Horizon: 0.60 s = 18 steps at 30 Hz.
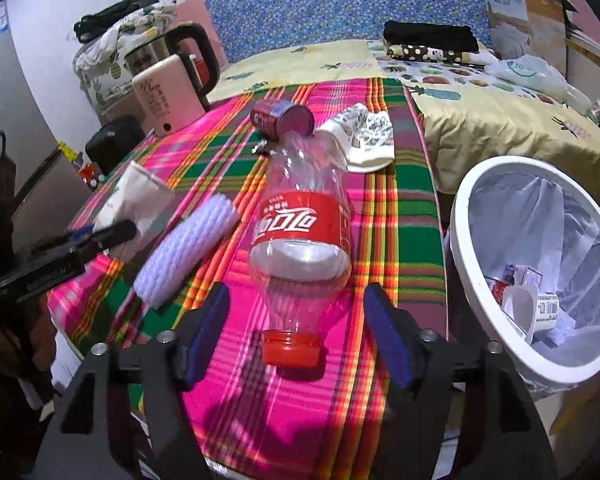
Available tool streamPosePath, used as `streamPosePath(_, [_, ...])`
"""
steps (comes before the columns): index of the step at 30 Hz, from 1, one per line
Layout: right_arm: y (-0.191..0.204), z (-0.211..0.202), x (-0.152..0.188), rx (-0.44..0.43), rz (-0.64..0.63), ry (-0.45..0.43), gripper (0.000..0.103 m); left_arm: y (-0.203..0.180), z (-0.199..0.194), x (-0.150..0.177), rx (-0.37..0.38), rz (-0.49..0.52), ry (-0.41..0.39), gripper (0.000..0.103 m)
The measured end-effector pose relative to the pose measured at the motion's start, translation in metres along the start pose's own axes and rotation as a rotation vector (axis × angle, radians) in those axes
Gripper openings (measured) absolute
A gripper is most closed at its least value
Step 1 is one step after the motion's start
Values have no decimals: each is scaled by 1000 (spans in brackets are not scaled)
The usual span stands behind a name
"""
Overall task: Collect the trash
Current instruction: 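Carry the paper bag and Coca-Cola bottle over the white bin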
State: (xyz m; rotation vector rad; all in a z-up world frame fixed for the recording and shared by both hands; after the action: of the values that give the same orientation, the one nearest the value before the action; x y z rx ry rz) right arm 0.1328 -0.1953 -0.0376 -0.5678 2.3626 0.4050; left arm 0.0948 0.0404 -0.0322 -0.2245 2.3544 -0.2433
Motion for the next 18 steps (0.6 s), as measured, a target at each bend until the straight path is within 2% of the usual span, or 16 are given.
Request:
streamPosePath(8, [2, 14, -11, 28, -17, -14, 71, -12, 6, -2, 15, -16, 8, 39])
streamPosePath(13, [1, 19, -12, 26, 15, 3, 71, -26, 6, -4, 37, 0, 7, 39])
streamPosePath(15, [0, 16, -11, 23, 21, -3, 62, -31, 7, -5, 44, 7, 8, 39])
streamPosePath(18, [-1, 10, -9, 13, 32, -10, 61, -37, 9, -7, 51, 11, 11, 39])
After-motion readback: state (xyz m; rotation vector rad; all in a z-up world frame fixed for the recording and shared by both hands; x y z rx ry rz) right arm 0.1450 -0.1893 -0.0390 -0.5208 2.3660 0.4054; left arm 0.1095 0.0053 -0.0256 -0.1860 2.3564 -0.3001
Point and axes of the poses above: each gripper's, at about its wrist camera, not at the fingertips, and z roughly the way its jaws point, y to its left, x to its underside, the point moved 2 cm from there along z, roughly the way its jaws point, and after that the axes turned 7 degrees about -z, right-handed, at the moved point
